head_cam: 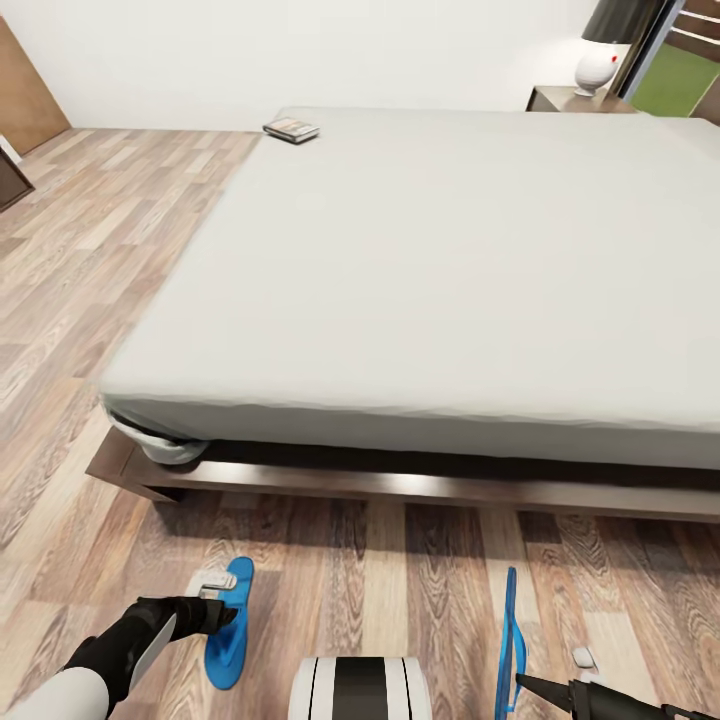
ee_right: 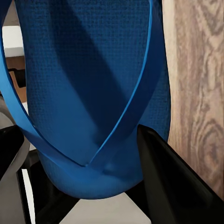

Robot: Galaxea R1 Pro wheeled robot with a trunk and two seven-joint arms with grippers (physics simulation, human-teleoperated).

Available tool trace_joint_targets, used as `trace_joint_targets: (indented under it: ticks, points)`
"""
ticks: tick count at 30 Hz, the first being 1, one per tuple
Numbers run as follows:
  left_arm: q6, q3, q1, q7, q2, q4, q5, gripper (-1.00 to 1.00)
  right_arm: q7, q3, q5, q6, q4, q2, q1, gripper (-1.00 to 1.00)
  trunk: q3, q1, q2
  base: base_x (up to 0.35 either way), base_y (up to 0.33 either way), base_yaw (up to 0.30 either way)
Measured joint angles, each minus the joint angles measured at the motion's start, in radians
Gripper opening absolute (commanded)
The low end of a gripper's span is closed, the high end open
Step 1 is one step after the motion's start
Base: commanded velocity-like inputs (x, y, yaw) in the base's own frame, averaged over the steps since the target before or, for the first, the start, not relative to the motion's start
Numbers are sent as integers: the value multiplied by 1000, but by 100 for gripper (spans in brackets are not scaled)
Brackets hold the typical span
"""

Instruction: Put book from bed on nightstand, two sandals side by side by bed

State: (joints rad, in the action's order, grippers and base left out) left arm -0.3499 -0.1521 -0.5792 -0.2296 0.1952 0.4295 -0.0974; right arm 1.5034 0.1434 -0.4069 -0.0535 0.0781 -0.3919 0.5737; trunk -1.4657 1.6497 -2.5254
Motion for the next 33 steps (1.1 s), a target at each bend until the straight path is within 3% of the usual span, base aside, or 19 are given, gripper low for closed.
trace_joint_targets:
  ticks: [18, 33]
  points:
    - [0, -1, 0, 0, 0, 0, 0, 100, 0, 1, 0, 0, 0, -1, 0, -100, 0, 0, 0, -146, 235, 0]
    - [0, 0, 0, 0, 0, 1, -1, 100, 0, 0, 0, 0, 0, 0, 0, -100, 0, 0, 0, -9, 22, 0]
